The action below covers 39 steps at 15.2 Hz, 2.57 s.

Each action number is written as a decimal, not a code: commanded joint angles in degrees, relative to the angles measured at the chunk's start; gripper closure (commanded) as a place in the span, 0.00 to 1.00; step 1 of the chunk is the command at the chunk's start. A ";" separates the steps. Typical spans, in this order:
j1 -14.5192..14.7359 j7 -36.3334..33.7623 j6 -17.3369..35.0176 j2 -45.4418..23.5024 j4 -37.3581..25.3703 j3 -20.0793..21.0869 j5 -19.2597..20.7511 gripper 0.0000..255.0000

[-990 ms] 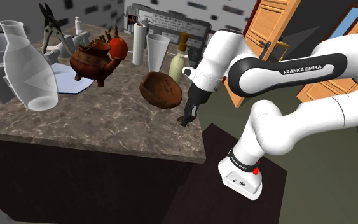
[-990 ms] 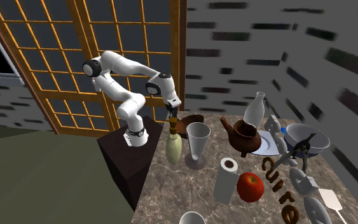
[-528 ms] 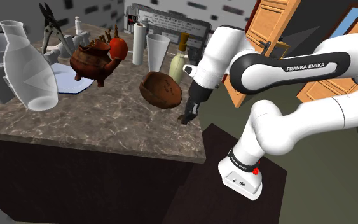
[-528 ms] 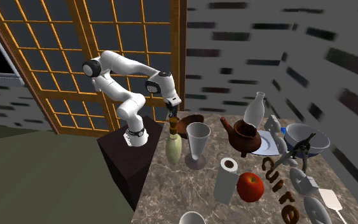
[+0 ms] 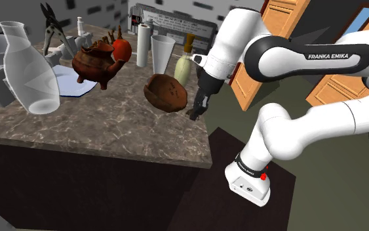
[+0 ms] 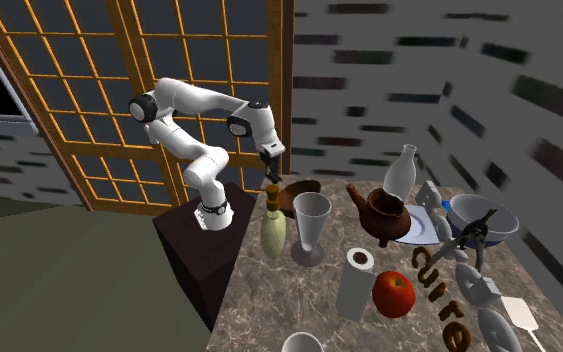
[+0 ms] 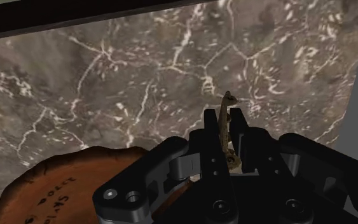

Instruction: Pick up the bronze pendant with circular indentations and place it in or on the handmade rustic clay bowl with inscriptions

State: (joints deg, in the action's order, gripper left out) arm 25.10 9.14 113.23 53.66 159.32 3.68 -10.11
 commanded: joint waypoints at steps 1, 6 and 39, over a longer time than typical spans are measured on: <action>-0.04 -0.24 -1.52 0.02 -1.48 -0.02 0.13 1.00; -0.20 -0.66 -5.35 0.05 -5.30 -0.28 0.54 1.00; -3.03 8.68 -4.14 -29.45 -32.51 -9.12 4.40 1.00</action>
State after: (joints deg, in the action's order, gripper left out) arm 22.10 17.63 108.46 24.31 126.29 -5.35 -5.71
